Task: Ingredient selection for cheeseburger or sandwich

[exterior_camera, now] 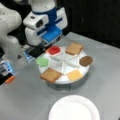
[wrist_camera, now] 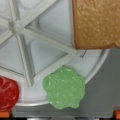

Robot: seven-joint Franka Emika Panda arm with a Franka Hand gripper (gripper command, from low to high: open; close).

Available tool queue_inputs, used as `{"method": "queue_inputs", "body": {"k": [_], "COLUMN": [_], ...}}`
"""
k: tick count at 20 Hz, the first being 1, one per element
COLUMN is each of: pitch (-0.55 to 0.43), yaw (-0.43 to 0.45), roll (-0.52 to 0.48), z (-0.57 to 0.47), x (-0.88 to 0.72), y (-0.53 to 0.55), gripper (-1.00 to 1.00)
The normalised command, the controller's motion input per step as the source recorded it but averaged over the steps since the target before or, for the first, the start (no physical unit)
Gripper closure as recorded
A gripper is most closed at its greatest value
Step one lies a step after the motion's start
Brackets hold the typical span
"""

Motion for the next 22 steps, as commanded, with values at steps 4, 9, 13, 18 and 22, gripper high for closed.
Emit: {"method": "queue_inputs", "body": {"k": [4, 9, 13, 18, 22], "pitch": [-0.017, 0.006, 0.033, 0.056, 0.085], "yaw": [0.112, 0.034, -0.005, 0.033, 0.069], "roll": [0.493, 0.555, 0.42, 0.305, 0.379], "z": [-0.02, -0.06, -0.08, -0.09, -0.1], "x": [0.0, 0.01, 0.0, 0.0, 0.05], "y": [-0.05, -0.24, -0.35, -0.24, -0.12], "gripper": [-1.0, -1.0, -1.0, -1.0, -1.0]}}
